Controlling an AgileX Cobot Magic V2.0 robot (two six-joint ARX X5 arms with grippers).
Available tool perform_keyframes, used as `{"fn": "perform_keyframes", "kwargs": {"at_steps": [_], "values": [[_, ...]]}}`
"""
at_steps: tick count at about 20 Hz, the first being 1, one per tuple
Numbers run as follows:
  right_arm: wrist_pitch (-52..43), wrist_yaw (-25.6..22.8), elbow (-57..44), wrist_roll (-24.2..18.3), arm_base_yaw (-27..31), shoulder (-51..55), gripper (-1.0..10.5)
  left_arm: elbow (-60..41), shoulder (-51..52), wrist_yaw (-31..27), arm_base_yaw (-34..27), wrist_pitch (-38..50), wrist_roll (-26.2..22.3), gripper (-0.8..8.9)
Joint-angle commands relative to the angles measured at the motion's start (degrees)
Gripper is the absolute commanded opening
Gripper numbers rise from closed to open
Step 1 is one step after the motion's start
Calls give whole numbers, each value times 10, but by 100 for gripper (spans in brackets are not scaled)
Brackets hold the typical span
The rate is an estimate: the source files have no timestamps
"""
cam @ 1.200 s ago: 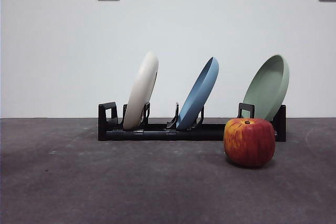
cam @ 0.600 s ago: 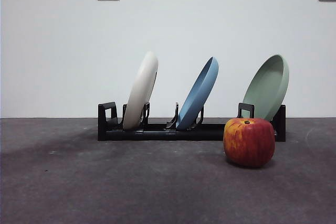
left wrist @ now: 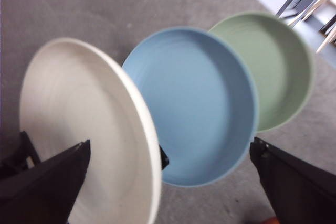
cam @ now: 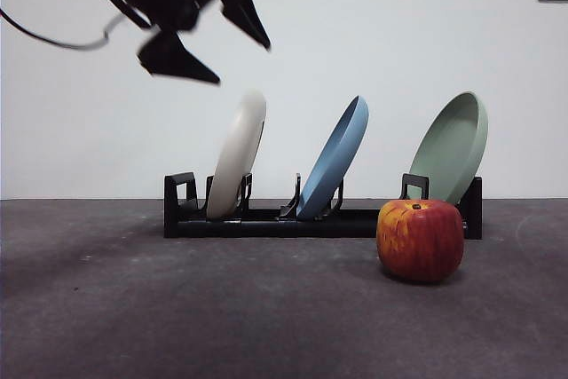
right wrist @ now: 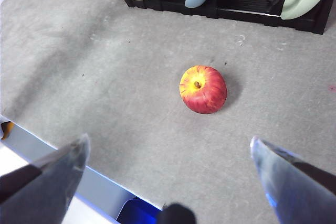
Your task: Take the yellow plate from the plate rack,put the plate on the table,take the apple from the table,put the apple in the plate
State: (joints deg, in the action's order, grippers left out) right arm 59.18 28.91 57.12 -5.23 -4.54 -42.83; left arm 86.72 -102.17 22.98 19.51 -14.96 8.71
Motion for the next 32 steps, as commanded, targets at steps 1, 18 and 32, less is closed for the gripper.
{"fn": "perform_keyframes", "kwargs": {"at_steps": [1, 18, 32], "values": [[-1, 1, 2, 5, -1, 1, 721, 9, -38, -19, 6, 13, 3, 531], [1, 1, 2, 7, -1, 1, 720, 9, -68, -9, 22, 31, 3, -8], [1, 1, 2, 7, -1, 1, 720, 48, 75, -40, 18, -130, -62, -8]]}}
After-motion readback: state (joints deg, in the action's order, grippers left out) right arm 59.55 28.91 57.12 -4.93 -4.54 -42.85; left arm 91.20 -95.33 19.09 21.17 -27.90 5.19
